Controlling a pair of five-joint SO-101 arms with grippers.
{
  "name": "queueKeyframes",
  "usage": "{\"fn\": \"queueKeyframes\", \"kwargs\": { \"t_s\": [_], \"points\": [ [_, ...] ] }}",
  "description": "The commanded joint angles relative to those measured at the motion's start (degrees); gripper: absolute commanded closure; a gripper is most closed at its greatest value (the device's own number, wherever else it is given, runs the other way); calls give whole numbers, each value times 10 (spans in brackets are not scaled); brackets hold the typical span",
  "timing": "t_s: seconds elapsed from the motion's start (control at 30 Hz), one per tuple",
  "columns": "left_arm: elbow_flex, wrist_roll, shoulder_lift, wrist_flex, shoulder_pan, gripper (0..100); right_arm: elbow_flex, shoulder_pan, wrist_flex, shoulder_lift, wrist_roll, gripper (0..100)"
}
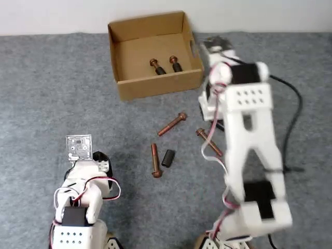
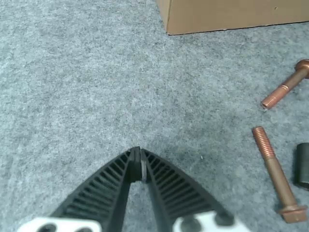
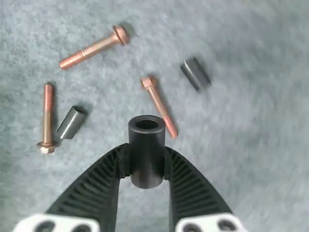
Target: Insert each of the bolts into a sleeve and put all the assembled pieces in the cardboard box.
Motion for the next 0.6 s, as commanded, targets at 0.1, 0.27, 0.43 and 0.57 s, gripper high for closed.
{"fn": "queueKeyframes", "kwargs": {
  "t_s": [0.1,0.27,0.43,0.57],
  "points": [
    [-4,-4,-1,-9,21,994,150,66,20,-213,-115,990],
    [-4,-7,-4,-7,43,993,266,100,-3,-342,-176,990],
    [-22,-20,-1,0,43,994,401,99,-70,-489,-200,990],
    [-103,-20,0,42,47,994,520,102,-103,-617,-200,990]
  ]
}}
